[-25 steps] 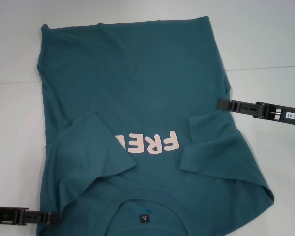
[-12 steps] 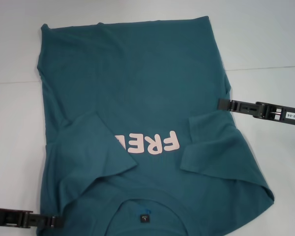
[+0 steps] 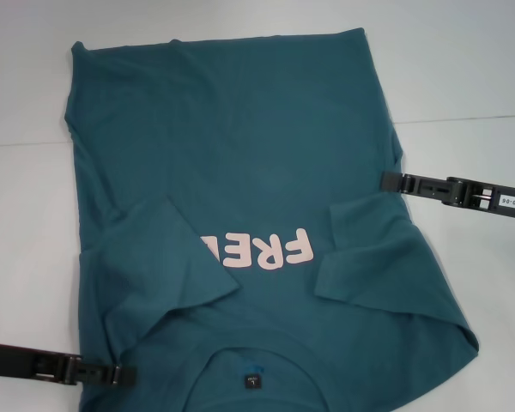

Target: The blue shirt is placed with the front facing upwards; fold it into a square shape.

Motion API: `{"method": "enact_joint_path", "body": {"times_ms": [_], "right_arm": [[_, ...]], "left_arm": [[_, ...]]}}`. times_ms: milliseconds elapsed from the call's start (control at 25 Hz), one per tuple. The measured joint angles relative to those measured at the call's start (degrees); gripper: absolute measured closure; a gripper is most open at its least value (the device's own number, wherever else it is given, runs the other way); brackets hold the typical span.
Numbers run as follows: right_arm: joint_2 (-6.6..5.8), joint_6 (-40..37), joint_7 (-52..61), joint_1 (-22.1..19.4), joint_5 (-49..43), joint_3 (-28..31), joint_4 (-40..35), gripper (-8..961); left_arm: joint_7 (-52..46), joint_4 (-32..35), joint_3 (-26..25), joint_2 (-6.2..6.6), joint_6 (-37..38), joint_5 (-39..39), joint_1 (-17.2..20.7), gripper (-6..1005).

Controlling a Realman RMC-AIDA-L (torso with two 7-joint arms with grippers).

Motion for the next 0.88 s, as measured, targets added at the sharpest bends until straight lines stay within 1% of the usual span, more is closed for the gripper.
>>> {"method": "enact_joint_path", "body": {"times_ms": [200, 320, 640, 880], "right_arm": [[0.00, 0.04, 0.00, -0.06, 0.00, 0.12, 0.00, 10], [0.00, 0.09, 0.00, -0.08, 0.00, 0.26, 0.00, 10], [0.00, 0.42, 0.00, -0.10, 0.00, 0.36, 0.00, 11], [-0.08, 0.58, 0.00, -0.10, 0.00, 0.37, 0.00, 11]], "left_arm": [[0.00, 0.13, -1.03, 0.97, -0.41, 0.06, 0.76, 112], [-0.02, 0.51, -1.95, 1.18, -0.42, 0.33, 1.64, 112], [-0.88, 0.39, -2.57, 1.03, -0.64, 2.74, 1.87, 113], [-0.95, -0.46, -1.06, 0.70, -1.23, 2.83, 1.16, 113]]}}
